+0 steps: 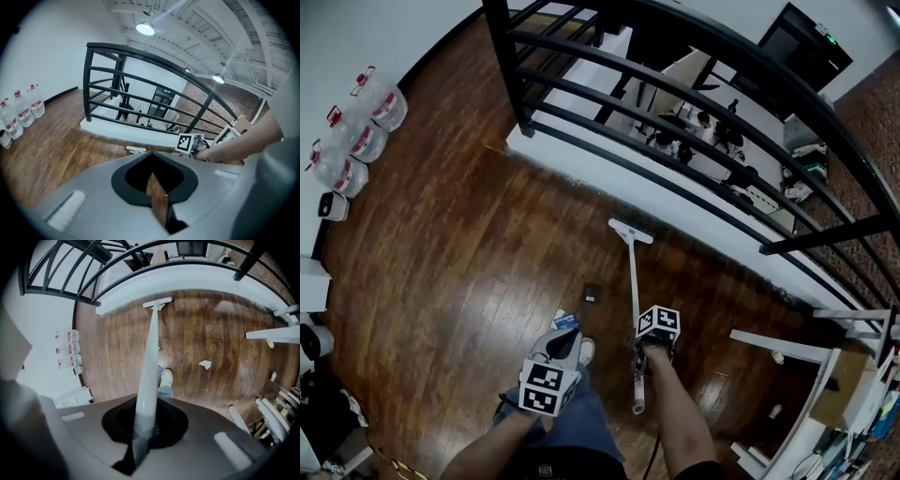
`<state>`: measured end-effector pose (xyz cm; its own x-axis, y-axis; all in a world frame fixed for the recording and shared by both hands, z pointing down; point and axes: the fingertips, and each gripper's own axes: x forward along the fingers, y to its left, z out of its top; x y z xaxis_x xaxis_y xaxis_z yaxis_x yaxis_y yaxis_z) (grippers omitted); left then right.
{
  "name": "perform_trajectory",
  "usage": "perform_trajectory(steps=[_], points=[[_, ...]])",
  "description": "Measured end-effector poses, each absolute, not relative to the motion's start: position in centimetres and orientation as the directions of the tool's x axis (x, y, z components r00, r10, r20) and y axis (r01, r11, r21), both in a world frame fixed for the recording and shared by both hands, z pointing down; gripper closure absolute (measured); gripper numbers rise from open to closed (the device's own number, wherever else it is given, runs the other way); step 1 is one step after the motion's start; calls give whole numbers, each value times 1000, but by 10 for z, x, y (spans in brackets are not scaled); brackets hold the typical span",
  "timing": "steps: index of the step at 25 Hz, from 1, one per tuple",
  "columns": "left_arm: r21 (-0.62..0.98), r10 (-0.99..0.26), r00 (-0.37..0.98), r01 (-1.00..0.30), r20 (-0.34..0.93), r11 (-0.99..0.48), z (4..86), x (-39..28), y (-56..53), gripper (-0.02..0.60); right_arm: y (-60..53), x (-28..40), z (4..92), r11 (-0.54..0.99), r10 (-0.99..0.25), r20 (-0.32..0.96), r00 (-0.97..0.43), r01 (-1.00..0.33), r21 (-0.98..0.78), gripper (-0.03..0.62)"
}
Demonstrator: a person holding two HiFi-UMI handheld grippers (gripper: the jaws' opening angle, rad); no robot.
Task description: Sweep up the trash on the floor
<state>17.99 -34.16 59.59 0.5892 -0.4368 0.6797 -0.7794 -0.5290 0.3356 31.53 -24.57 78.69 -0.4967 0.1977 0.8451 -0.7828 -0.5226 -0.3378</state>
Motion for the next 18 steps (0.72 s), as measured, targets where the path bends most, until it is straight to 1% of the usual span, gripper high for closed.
perform_trajectory(steps=[9, 14, 18], points=[[328, -448, 579, -788, 681, -520, 597, 159, -322, 577, -192, 286, 784, -542, 229, 821, -523, -769, -339, 592], [334, -437, 599, -770, 671, -543, 598, 138, -296, 577, -140, 248, 784, -561, 249, 800, -545, -755, -340, 592], [339, -433, 610, -761, 664, -553, 598, 108, -272, 577, -99, 212, 784, -573, 265, 790, -553, -749, -332, 592]])
